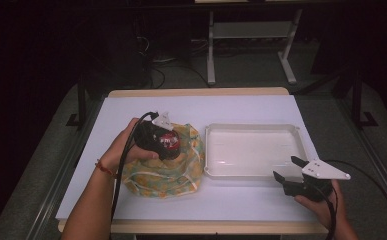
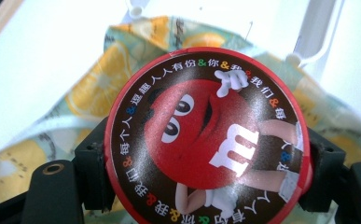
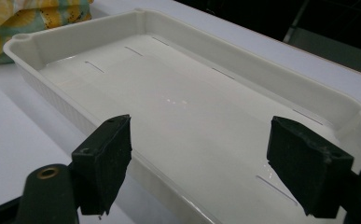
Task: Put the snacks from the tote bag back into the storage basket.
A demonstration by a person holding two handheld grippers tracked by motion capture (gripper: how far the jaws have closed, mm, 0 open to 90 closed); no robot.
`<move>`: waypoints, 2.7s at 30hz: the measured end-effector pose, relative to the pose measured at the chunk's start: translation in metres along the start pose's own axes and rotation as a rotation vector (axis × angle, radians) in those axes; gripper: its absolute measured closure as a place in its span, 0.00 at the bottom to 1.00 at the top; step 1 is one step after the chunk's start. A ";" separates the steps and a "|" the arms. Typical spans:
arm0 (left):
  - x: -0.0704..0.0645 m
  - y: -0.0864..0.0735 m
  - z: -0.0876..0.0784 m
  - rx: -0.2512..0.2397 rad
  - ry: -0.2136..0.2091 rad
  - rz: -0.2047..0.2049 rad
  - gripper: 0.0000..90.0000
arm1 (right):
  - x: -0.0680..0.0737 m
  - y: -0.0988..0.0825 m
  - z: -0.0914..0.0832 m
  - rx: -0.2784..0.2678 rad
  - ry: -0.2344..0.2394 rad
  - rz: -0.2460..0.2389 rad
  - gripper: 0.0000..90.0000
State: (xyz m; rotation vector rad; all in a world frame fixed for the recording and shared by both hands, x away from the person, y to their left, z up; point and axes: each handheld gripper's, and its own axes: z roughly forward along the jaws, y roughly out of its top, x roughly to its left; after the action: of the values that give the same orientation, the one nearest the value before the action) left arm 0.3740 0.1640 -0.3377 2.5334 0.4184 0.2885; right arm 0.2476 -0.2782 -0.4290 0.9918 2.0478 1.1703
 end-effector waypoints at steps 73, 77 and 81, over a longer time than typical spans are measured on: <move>-0.029 0.115 0.083 -0.035 -0.113 0.098 0.27 | -0.001 -0.002 -0.006 0.003 -0.010 0.010 0.24; -0.029 0.116 0.088 -0.042 -0.114 0.093 0.27 | -0.001 -0.002 -0.006 0.003 -0.009 0.009 0.24; -0.030 0.118 0.095 -0.046 -0.117 0.087 0.27 | 0.000 -0.002 -0.006 0.003 -0.008 0.009 0.24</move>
State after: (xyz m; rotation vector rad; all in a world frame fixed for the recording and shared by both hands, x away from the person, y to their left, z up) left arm 0.4012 0.0128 -0.3544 2.5115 0.2537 0.1794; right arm 0.2426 -0.2820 -0.4284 1.0069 2.0407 1.1667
